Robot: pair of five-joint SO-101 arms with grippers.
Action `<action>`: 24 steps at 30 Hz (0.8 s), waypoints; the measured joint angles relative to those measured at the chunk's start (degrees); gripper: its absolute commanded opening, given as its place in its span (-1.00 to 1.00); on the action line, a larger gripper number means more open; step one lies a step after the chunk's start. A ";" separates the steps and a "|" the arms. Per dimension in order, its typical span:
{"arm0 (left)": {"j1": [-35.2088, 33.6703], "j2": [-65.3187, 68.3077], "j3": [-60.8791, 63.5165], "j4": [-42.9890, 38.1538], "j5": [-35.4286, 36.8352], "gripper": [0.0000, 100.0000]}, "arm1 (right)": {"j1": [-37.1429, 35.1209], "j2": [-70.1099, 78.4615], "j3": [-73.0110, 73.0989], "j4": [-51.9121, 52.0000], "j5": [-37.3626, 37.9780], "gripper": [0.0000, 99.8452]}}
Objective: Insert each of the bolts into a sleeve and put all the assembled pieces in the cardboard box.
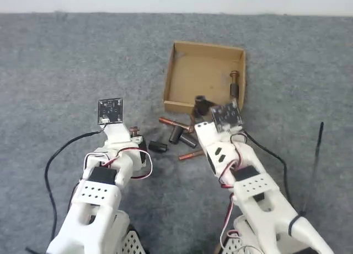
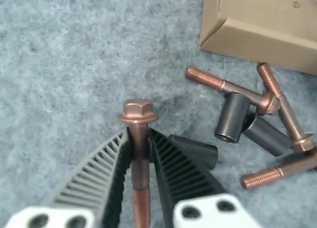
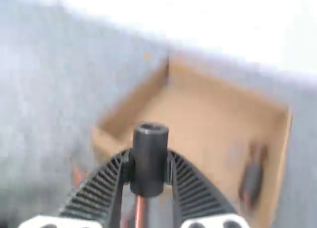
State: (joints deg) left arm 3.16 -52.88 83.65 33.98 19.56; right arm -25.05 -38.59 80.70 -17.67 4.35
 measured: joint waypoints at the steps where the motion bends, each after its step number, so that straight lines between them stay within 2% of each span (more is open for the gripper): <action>1: 0.00 0.00 0.00 0.00 0.00 -0.97 | -0.53 0.00 0.26 -3.25 0.00 -0.99; 11: 0.00 0.00 0.00 0.00 0.00 -0.97 | -4.13 2.73 0.35 -21.71 0.00 -0.99; 24: 0.00 0.00 2.11 -4.13 0.00 -0.97 | -4.13 38.24 -4.84 -50.99 0.00 -0.99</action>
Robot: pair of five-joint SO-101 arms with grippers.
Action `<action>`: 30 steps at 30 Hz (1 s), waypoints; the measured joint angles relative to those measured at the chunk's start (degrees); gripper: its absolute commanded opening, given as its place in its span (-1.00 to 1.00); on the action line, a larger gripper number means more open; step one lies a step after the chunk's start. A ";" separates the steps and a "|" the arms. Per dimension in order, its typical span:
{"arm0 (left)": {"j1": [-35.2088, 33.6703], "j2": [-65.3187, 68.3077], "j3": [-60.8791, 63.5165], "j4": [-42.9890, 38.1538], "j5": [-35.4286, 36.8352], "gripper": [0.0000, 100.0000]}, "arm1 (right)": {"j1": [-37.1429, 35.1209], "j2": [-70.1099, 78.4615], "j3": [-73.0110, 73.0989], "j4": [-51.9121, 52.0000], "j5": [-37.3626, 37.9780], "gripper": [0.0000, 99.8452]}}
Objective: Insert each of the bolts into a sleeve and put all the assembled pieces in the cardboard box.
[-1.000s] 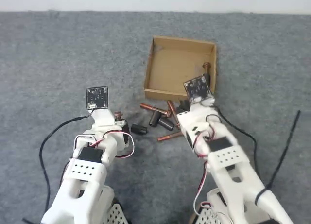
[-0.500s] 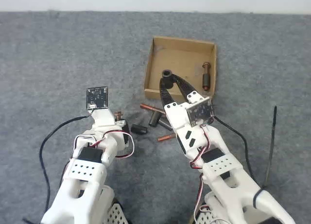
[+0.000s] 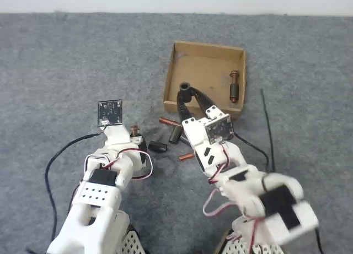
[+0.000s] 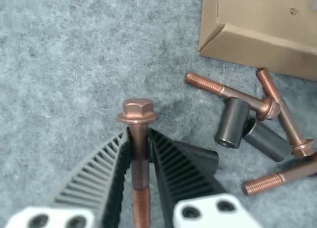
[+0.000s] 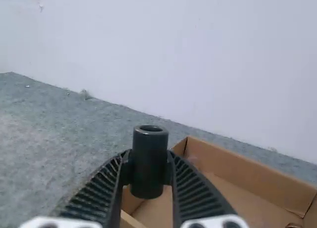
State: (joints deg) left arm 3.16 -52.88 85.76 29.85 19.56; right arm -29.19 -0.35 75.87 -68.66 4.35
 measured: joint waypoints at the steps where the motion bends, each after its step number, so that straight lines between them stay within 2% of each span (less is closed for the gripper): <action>1: 0.00 0.00 0.00 -0.09 0.00 -0.97 | 0.00 2.99 -0.62 -2.29 0.00 -0.99; 8: 0.00 0.00 0.00 -0.09 0.00 -0.97 | -0.09 20.66 -1.58 -19.25 0.09 -0.99; 13: 0.00 0.00 0.00 -0.09 0.00 -0.97 | 0.00 24.09 0.88 -26.90 0.09 -0.99; 22: -0.18 0.00 0.00 -0.09 0.00 -0.97 | -0.62 23.65 11.34 -30.24 0.09 -0.99; 24: -1.93 0.00 0.00 -0.44 0.00 -0.97 | -0.53 21.63 13.80 -30.24 0.09 -0.99; 30: -4.22 0.00 2.46 -6.59 0.00 -0.97 | -1.67 17.67 15.82 -30.24 0.09 -0.99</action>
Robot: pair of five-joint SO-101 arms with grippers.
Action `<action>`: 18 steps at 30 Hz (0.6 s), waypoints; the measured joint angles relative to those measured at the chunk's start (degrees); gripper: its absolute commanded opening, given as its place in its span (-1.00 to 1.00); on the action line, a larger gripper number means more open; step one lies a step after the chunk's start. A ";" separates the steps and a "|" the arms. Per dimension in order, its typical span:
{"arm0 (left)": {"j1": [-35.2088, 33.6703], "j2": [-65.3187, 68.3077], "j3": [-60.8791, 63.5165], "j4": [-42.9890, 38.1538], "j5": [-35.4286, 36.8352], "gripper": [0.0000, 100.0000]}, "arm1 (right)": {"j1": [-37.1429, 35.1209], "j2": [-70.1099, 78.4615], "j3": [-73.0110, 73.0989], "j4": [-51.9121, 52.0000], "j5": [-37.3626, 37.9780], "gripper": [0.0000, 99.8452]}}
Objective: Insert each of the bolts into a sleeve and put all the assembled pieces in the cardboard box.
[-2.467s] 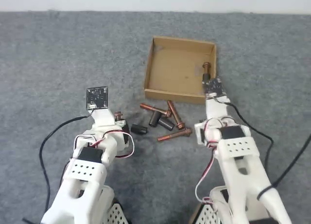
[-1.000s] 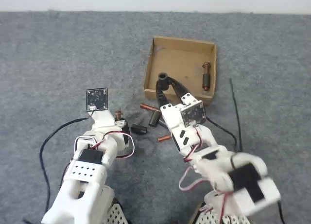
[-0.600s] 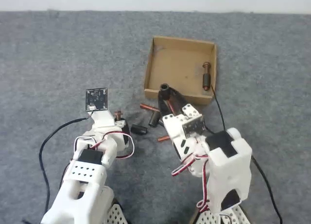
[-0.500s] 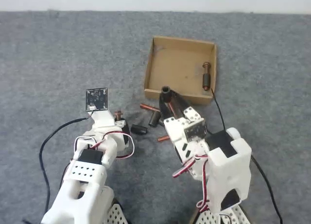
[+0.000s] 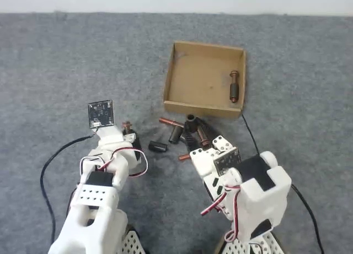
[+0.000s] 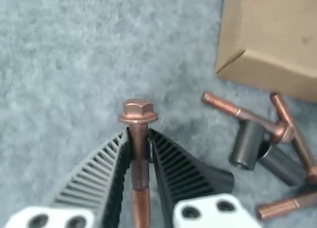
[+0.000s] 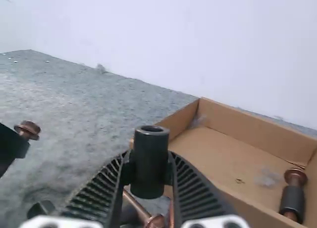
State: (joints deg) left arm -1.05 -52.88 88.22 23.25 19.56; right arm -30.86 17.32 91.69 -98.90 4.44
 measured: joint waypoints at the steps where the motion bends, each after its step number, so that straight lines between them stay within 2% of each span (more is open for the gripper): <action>1: -0.26 0.00 0.00 -0.70 0.00 -0.97 | 0.18 0.00 0.09 0.00 0.00 -0.99; 6: -0.44 0.00 0.00 -7.82 0.00 -0.97 | -2.02 0.00 0.09 0.00 0.00 -0.99; 14: -0.53 0.00 0.00 -28.04 0.00 -0.97 | -3.69 0.00 0.09 0.00 0.00 -0.99; 18: 2.81 0.00 0.00 -33.23 0.00 -0.97 | -4.57 0.00 0.09 0.09 0.00 -0.99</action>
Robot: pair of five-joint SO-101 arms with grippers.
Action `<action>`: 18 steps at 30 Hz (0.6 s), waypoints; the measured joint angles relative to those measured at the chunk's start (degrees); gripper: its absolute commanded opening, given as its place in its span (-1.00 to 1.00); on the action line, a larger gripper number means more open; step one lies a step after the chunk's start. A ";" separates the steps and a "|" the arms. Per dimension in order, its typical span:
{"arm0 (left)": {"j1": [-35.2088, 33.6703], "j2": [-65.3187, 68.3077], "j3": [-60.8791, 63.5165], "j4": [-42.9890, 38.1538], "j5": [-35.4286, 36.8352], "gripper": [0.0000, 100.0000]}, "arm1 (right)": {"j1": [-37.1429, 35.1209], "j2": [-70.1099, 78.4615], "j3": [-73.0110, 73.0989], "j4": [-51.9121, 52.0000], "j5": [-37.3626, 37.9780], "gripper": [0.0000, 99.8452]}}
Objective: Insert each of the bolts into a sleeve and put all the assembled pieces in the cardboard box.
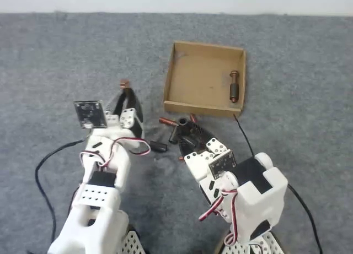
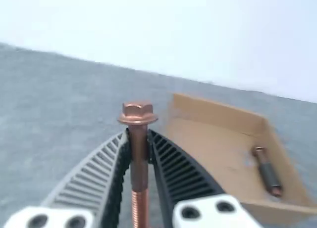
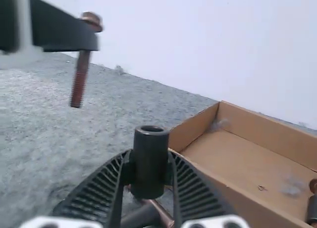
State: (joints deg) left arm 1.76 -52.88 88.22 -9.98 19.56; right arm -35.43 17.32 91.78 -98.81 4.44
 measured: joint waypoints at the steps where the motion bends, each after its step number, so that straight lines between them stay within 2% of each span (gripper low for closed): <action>1: 1.32 0.00 0.00 -0.44 0.00 -0.97 | -0.44 0.00 0.00 0.00 0.00 -0.99; 8: 10.02 0.00 0.00 -0.79 0.00 -0.97 | -3.25 -0.09 0.00 1.58 0.00 -0.99; 18: 12.75 0.00 0.00 -0.79 0.00 -0.97 | -5.36 -0.09 0.00 2.55 0.00 -0.99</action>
State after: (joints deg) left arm 14.51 -52.88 88.22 -10.77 19.56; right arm -40.79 17.23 91.78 -96.26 4.44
